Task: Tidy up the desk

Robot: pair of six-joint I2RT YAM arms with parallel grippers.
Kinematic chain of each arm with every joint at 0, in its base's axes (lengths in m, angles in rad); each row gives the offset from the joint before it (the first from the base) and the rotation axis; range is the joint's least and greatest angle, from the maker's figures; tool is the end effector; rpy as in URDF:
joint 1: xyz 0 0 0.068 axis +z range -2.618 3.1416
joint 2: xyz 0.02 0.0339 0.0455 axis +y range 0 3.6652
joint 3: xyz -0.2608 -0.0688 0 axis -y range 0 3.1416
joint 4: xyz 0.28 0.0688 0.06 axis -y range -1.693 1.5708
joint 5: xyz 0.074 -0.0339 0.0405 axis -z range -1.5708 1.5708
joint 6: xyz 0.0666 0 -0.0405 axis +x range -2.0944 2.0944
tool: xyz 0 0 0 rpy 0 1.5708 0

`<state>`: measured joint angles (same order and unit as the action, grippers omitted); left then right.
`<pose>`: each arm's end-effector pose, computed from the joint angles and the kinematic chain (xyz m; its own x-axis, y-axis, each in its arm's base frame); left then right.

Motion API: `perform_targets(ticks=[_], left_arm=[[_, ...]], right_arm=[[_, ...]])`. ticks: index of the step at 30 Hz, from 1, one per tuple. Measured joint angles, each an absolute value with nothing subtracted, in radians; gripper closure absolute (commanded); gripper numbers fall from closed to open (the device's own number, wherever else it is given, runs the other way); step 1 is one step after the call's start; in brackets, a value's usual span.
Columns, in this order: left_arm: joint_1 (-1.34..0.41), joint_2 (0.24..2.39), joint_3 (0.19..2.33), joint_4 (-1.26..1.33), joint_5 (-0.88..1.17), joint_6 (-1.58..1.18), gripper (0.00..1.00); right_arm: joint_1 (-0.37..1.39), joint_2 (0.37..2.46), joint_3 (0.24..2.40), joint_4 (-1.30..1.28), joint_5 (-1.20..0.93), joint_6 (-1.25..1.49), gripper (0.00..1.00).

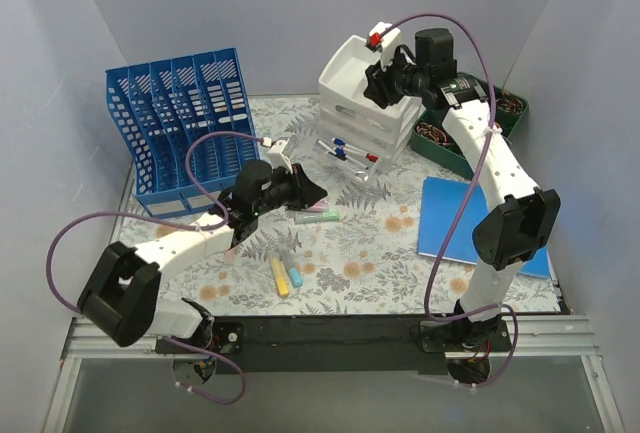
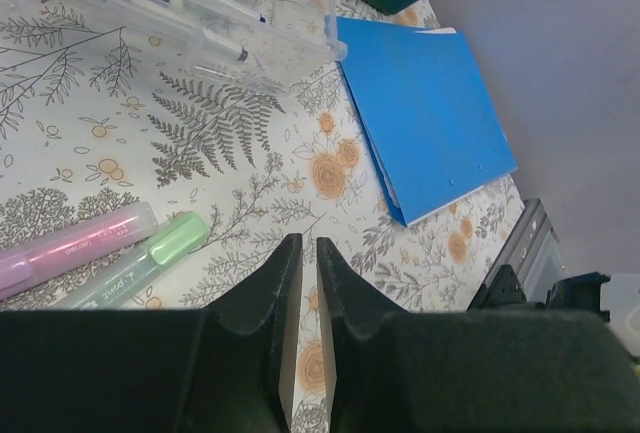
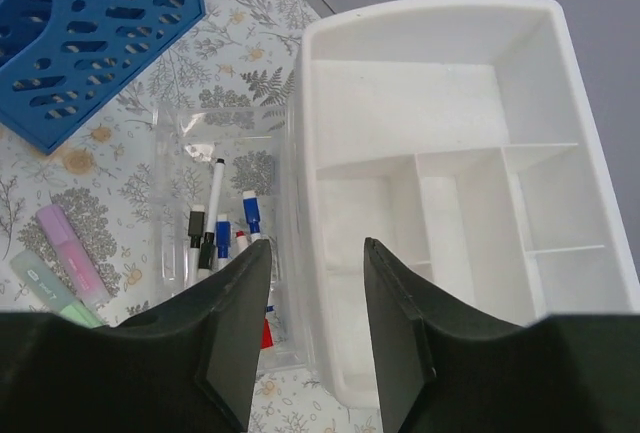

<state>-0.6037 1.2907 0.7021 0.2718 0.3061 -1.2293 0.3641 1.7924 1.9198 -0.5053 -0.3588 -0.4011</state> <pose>0.2724 -0.2122 0.2157 -0.8181 -0.5272 -0.2298 0.0186 0.3751 -0.9268 0.4348 0.1907 0.4127 -0.0682 -0.4172 -0.9063 -0.7224 0.6472 -0.2436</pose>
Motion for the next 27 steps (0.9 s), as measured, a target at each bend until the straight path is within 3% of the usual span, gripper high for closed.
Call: perform_targets(ticks=[16,19,22,23,27], left_arm=[[-0.599,1.696,0.92,0.345,0.183,-1.393,0.92],[-0.597,1.734,0.947,0.344,0.161,-1.4,0.92],[-0.593,1.763,0.978,0.342,0.142,-1.403,0.93],[-0.591,1.772,0.989,0.342,0.139,-1.403,0.93],[-0.585,1.82,1.045,0.34,0.121,-1.402,0.93]], right_arm=[[0.343,2.001,2.032,-0.558,-0.405,-0.371,0.53],[0.343,2.019,2.04,-0.562,-0.399,-0.373,0.62],[0.344,2.023,2.04,-0.577,-0.4,-0.381,0.75],[0.344,2.023,2.04,-0.579,-0.4,-0.384,0.84],[0.345,2.023,2.04,-0.582,-0.409,-0.397,0.99]])
